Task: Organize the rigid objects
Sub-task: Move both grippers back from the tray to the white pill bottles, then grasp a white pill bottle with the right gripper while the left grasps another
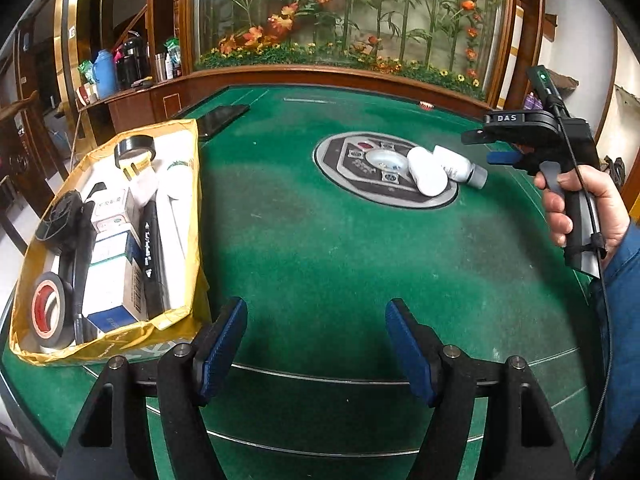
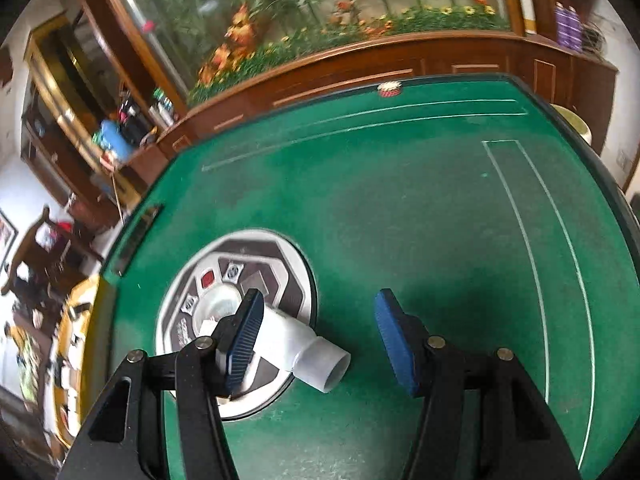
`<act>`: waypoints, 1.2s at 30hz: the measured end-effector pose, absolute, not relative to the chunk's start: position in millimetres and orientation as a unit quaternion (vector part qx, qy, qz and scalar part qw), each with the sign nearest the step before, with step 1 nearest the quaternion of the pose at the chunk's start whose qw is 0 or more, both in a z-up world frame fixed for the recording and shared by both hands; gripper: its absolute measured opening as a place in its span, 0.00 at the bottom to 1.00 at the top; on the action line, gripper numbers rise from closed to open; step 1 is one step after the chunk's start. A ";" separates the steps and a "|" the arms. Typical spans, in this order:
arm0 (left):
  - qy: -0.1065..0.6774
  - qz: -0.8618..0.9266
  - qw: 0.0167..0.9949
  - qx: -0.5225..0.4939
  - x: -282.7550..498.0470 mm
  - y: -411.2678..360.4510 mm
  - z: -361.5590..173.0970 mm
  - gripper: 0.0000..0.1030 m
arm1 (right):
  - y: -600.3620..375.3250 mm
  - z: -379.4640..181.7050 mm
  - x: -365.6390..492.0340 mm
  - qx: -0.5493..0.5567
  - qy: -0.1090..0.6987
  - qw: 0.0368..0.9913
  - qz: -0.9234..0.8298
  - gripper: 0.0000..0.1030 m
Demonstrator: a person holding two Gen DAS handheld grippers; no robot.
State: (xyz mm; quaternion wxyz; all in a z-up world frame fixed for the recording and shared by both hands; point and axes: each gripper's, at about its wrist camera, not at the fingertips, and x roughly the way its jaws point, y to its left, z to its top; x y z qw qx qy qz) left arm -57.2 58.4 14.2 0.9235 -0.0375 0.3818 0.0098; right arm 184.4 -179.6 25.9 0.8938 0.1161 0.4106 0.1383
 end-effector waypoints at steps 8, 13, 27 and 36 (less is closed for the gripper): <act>0.389 0.006 0.921 -0.036 -55.7 56.5 12.1 0.73 | -153.3 14.2 178.5 0.068 0.434 0.878 0.189 0.51; 0.391 0.005 0.920 -0.032 -55.5 53.6 11.5 0.73 | -136.7 8.9 174.4 0.023 0.452 0.870 0.197 0.38; 0.389 -0.019 0.920 -0.032 -37.3 34.6 32.1 0.73 | -166.6 22.1 101.5 0.074 0.449 0.874 0.169 0.32; 0.412 -0.051 0.909 -0.046 23.6 -1.4 60.0 0.73 | -192.6 15.4 83.9 0.101 0.437 0.879 0.163 0.32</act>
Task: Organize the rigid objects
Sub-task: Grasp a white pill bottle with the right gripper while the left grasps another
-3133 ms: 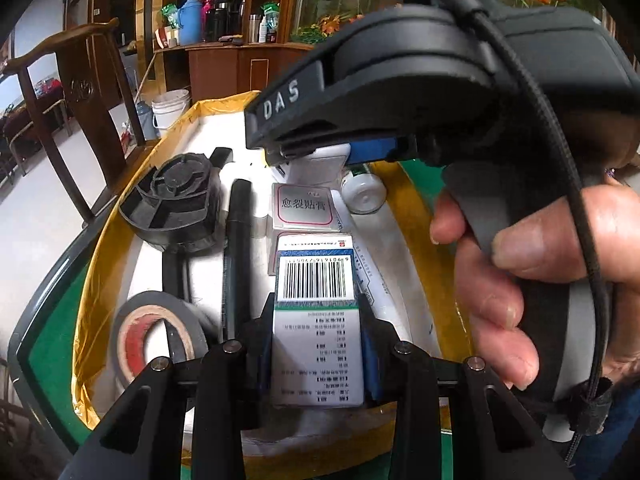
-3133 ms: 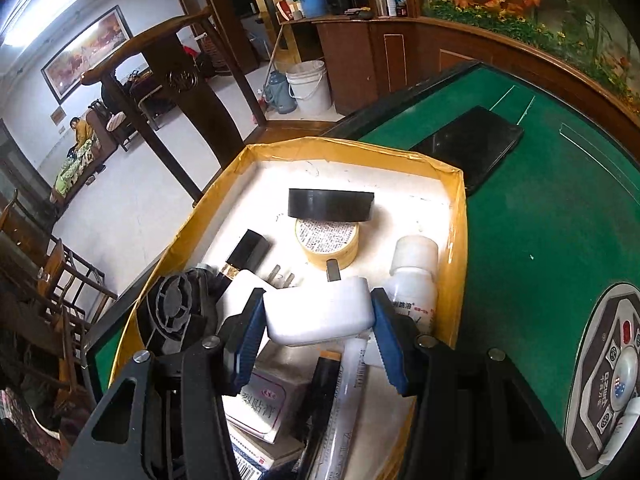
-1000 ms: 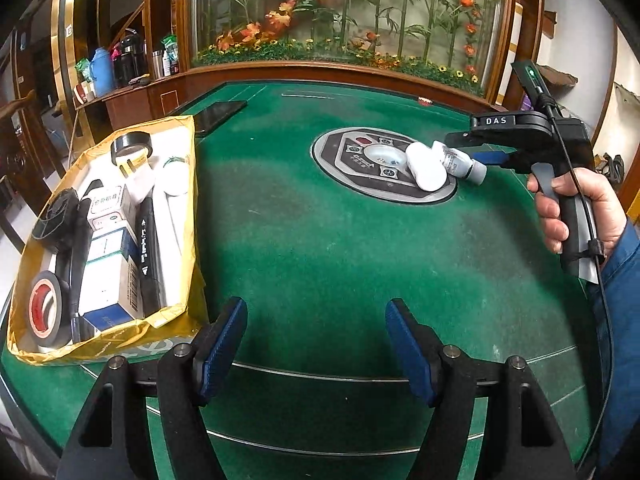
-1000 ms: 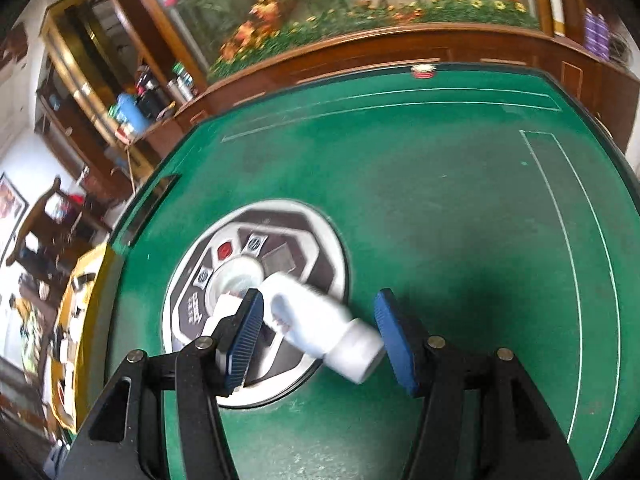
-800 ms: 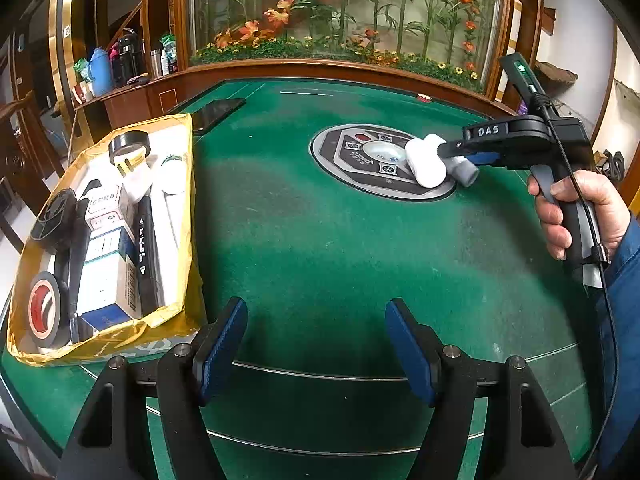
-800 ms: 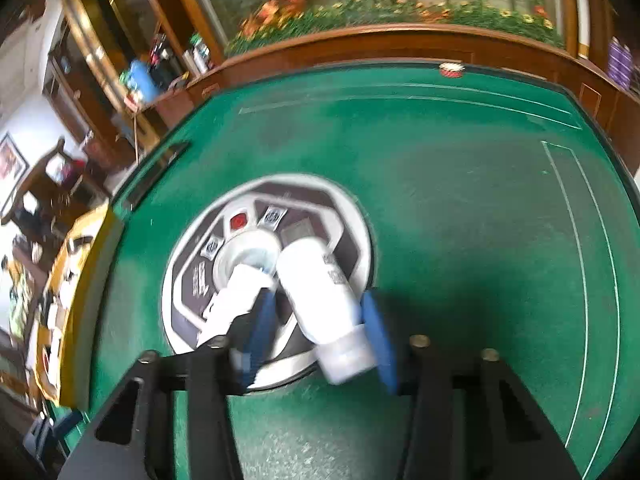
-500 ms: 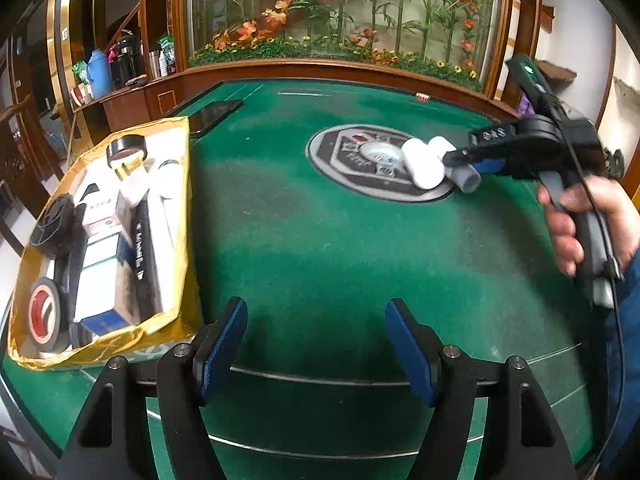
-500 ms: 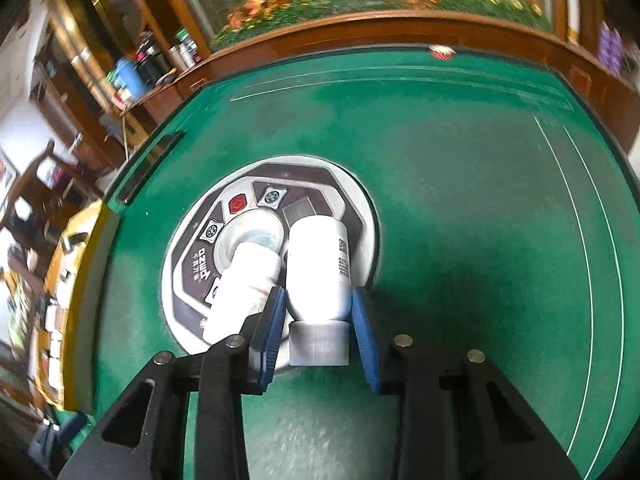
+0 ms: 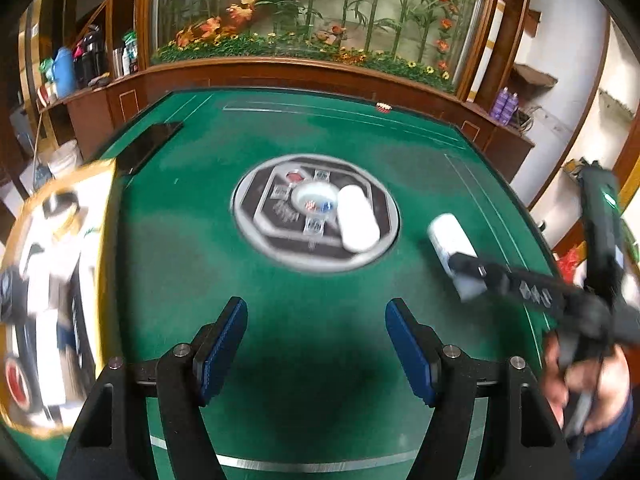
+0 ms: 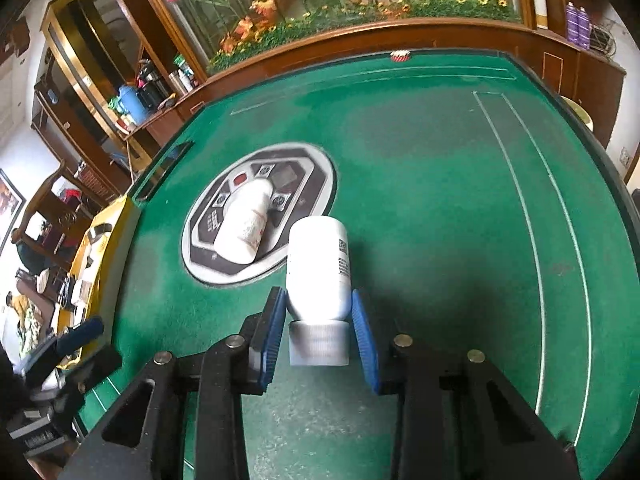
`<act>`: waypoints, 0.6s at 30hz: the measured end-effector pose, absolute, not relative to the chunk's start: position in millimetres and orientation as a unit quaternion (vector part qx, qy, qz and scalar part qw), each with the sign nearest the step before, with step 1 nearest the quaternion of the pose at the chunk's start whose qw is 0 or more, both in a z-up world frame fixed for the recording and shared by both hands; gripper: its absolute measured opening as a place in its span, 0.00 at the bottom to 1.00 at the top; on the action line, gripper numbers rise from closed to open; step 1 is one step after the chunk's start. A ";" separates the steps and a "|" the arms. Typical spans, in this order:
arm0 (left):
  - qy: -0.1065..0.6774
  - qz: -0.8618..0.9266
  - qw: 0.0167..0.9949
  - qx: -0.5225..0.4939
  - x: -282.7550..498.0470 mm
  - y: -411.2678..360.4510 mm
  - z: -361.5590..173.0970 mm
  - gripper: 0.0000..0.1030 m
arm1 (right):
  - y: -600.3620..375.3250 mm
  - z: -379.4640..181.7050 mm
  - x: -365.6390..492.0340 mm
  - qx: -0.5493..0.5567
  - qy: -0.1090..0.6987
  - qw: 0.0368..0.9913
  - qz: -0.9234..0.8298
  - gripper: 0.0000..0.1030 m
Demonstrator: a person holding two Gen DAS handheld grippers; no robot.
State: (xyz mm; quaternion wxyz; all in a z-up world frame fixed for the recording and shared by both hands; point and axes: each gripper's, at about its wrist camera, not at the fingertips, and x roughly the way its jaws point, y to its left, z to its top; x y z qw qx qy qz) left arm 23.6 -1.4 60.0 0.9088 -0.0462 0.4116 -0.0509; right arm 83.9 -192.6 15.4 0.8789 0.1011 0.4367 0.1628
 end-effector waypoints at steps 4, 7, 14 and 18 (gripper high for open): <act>0.432 -0.055 0.900 -0.032 64.5 -24.4 57.0 0.73 | -202.5 14.2 87.0 0.141 0.442 0.870 0.164 0.32; 0.428 -0.051 0.902 -0.025 90.2 -38.3 54.8 0.73 | -211.0 13.5 89.1 0.164 0.444 0.867 0.159 0.32; 0.456 -0.035 0.889 -0.017 133.1 -47.7 34.5 0.72 | -218.3 14.1 87.5 0.192 0.443 0.861 0.160 0.32; 0.473 -0.046 0.880 -0.020 143.8 -47.7 21.9 0.47 | -214.8 14.5 85.9 0.189 0.444 0.860 0.168 0.32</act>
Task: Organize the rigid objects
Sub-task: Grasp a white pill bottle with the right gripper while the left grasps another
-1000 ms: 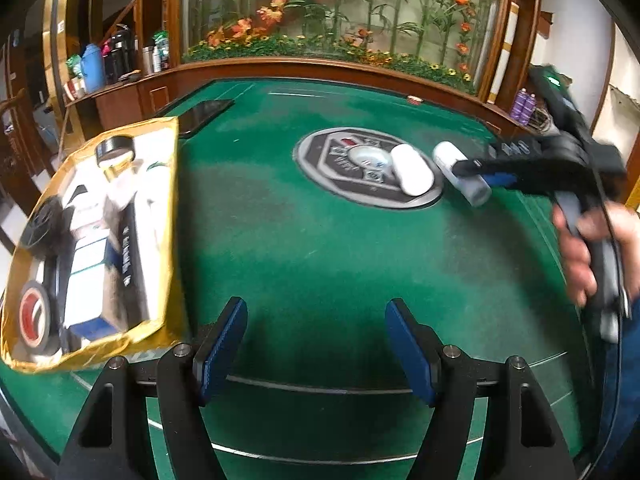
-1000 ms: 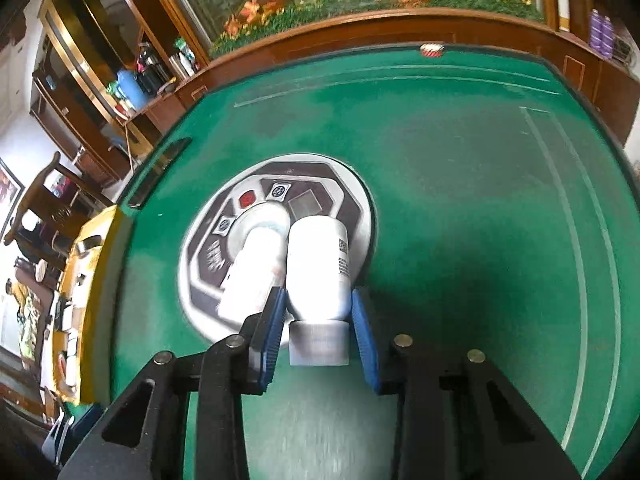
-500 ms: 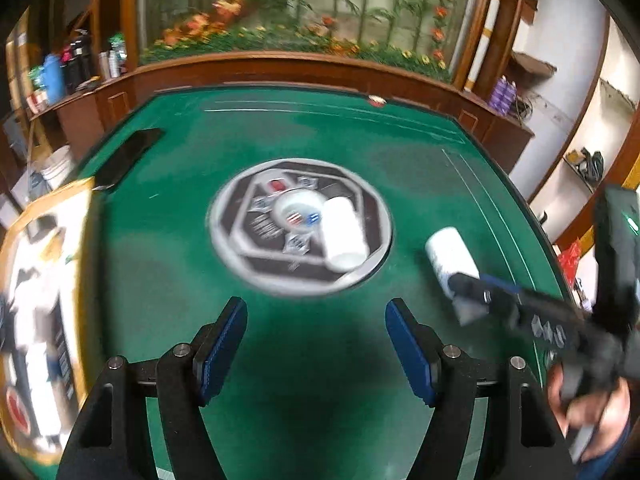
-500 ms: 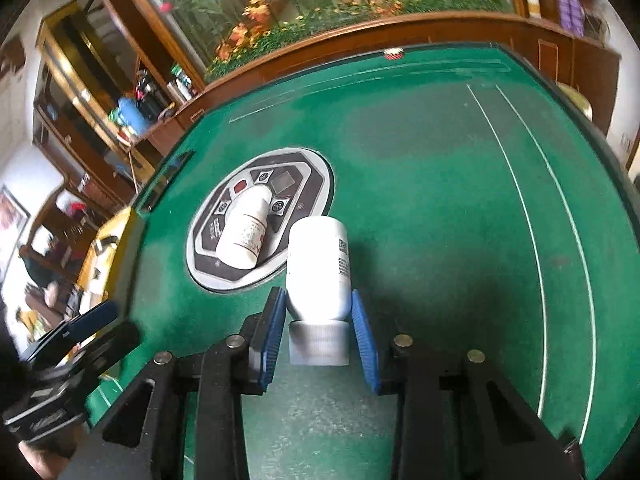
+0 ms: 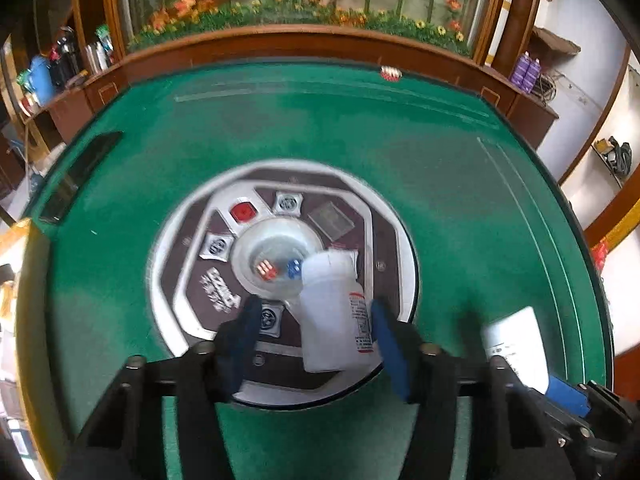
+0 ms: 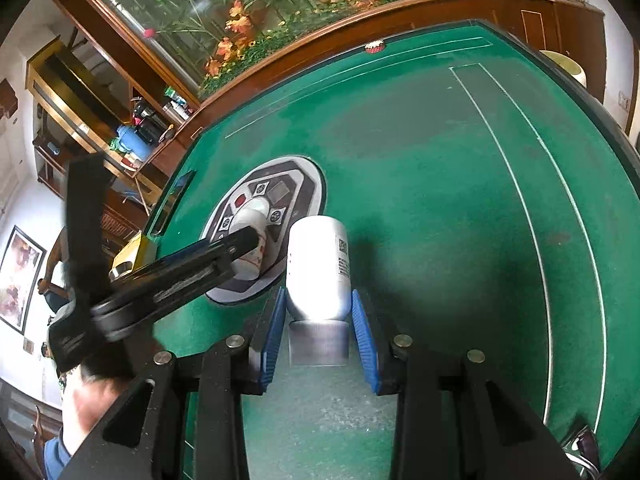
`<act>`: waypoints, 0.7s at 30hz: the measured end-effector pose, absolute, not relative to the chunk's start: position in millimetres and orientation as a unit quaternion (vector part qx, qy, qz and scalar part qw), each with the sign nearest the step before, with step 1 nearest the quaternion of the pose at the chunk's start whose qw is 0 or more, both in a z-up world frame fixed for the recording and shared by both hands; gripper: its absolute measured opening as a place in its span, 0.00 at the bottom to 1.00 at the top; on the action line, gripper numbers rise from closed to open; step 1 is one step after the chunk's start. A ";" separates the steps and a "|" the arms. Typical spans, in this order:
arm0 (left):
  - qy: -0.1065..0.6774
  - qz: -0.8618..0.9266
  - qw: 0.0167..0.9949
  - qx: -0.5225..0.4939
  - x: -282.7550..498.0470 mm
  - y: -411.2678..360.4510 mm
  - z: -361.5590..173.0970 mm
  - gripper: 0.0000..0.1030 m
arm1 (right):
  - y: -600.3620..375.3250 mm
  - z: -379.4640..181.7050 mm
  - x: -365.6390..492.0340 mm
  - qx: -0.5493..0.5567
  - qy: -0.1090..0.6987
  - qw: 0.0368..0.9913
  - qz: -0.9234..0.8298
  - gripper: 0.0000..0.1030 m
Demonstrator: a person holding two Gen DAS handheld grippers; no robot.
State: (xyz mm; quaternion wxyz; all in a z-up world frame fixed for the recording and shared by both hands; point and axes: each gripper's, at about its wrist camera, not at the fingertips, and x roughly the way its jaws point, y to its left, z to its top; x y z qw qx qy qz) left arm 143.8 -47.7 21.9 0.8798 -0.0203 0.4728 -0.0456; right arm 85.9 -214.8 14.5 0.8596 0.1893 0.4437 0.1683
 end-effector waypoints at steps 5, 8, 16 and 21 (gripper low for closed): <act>0.466 -0.055 0.883 -0.013 127.4 -47.6 18.0 0.37 | -213.8 14.5 84.8 0.188 0.443 0.861 0.167 0.32; 0.466 -0.065 0.882 -0.022 104.5 -40.0 17.8 0.37 | -209.0 14.3 83.3 0.180 0.444 0.860 0.175 0.32; 0.459 -0.066 0.885 -0.039 9.6 -3.4 13.2 0.37 | -165.3 11.5 70.0 0.101 0.455 0.854 0.232 0.32; 0.445 -0.047 0.894 -0.024 -18.5 3.8 10.8 0.37 | -126.1 6.7 51.1 0.019 0.457 0.851 0.259 0.32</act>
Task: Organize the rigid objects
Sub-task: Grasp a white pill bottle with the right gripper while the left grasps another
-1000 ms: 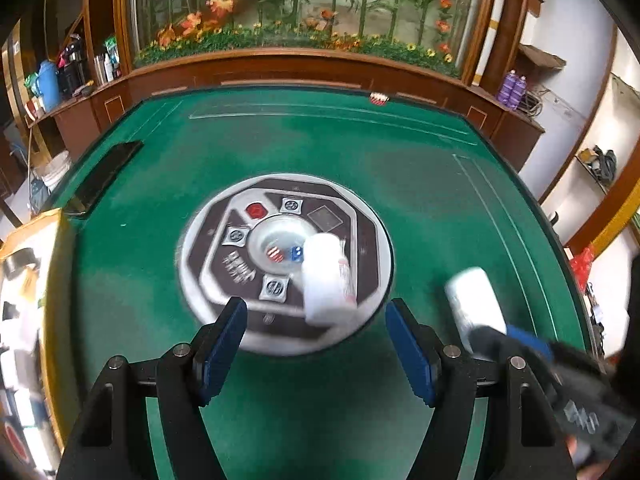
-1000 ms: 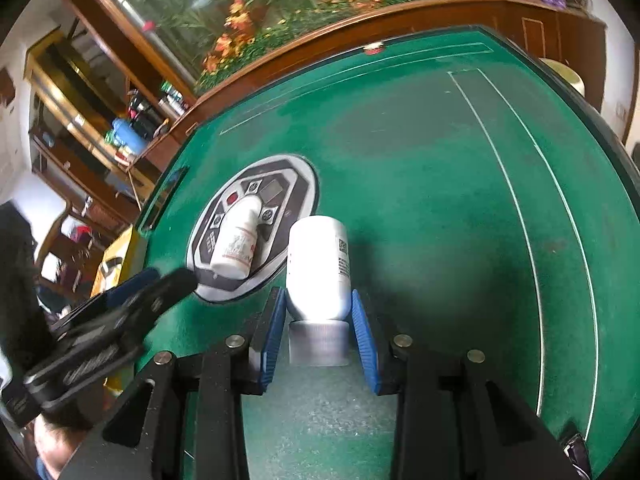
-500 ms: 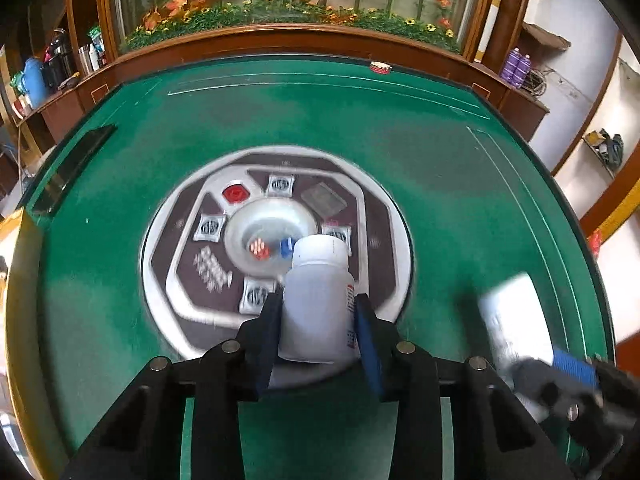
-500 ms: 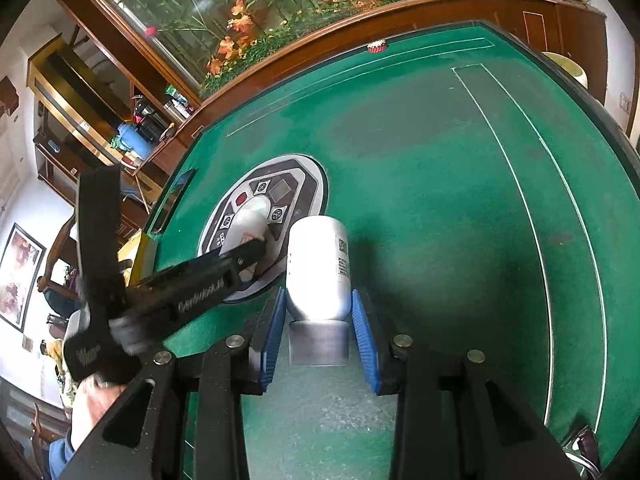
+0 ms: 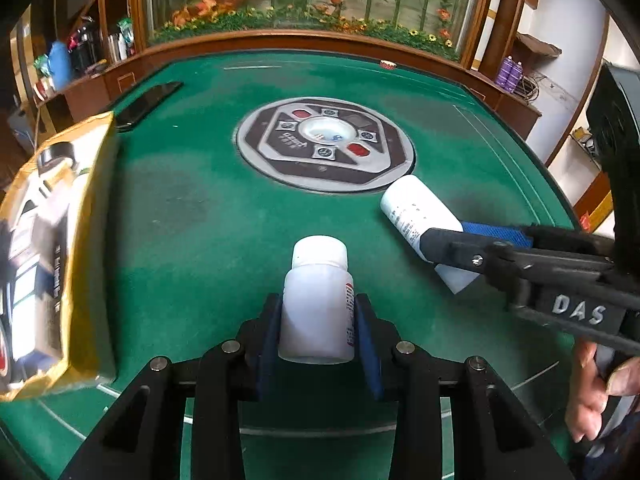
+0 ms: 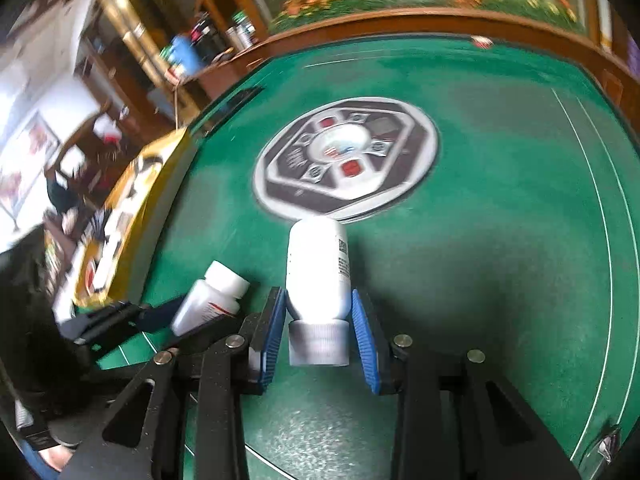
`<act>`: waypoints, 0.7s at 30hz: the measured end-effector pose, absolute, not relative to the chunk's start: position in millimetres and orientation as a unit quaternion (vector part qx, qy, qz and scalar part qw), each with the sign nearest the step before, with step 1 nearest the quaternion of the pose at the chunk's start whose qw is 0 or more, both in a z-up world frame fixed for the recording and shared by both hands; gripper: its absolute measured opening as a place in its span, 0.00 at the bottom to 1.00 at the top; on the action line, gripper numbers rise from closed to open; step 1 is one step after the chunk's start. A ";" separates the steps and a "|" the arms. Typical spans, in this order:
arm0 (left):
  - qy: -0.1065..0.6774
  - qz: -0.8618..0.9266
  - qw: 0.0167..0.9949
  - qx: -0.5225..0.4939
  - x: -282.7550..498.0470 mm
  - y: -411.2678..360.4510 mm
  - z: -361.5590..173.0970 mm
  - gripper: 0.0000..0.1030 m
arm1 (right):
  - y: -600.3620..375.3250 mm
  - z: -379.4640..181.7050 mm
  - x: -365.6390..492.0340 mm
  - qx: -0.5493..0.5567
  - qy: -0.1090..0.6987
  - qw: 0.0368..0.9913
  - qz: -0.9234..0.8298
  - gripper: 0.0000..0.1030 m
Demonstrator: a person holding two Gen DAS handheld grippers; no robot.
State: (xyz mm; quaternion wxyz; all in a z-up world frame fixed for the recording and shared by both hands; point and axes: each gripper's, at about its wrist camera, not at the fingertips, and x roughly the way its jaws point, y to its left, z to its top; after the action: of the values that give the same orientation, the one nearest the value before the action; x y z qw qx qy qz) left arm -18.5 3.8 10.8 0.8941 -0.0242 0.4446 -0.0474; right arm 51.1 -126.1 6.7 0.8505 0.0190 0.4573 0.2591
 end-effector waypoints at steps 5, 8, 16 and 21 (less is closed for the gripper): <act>0.447 -0.045 0.893 -0.023 -19.9 6.9 5.0 0.37 | -106.4 3.9 38.9 -0.057 0.442 0.860 0.248 0.32; 0.447 -0.043 0.893 -0.023 -18.2 7.4 5.5 0.37 | -101.9 2.5 36.0 -0.080 0.435 0.864 0.242 0.32; 0.448 -0.035 0.893 -0.006 -16.8 2.6 3.9 0.36 | -105.5 1.5 39.5 -0.072 0.436 0.863 0.245 0.32; 0.437 -0.026 0.899 0.002 -20.4 0.8 7.1 0.36 | -107.1 1.2 41.6 -0.061 0.437 0.863 0.248 0.32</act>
State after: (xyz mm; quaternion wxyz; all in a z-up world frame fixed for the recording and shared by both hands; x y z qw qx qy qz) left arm -20.4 0.8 7.1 0.8993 0.0017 0.4367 -0.0255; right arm 41.6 -107.1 1.2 0.8628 -0.0612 0.4366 0.2475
